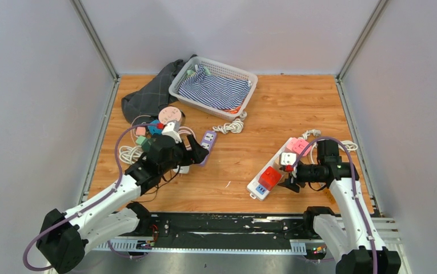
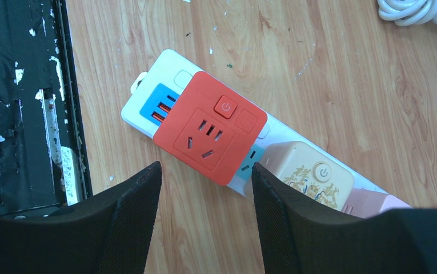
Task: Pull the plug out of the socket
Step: Remove the plug from the socket.
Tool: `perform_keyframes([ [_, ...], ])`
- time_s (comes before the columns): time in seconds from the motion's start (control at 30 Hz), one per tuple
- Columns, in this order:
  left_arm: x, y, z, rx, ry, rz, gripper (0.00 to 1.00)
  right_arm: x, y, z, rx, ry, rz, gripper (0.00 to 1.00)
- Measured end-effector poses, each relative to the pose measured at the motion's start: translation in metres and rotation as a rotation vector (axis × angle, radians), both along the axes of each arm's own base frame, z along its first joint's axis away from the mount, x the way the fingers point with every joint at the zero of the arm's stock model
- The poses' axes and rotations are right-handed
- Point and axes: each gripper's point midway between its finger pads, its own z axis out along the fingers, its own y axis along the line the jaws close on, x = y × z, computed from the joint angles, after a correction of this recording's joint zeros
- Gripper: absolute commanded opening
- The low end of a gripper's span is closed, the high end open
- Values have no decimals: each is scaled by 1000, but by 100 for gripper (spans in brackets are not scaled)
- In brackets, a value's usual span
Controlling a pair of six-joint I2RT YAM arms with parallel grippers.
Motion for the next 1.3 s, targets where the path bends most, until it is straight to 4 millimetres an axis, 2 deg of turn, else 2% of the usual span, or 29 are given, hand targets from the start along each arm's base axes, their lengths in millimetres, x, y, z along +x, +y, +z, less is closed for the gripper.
perform_keyframes([
  [0.13,-13,-27,8,-15,-43,-206,99,-1,0,0,1,3,0,62],
  [0.43,-53,-89,10,20,-108,-585,100,-1,0,2,4,-10,-3,62],
  [0.7,-89,-129,4,98,-197,-835,100,-1,-1,3,5,-14,-10,62],
  [1.07,-109,-161,18,196,-380,-947,100,0,-2,6,11,-24,-20,62],
  [1.3,-107,-178,7,286,-429,-924,100,5,-5,16,14,-27,-61,61],
])
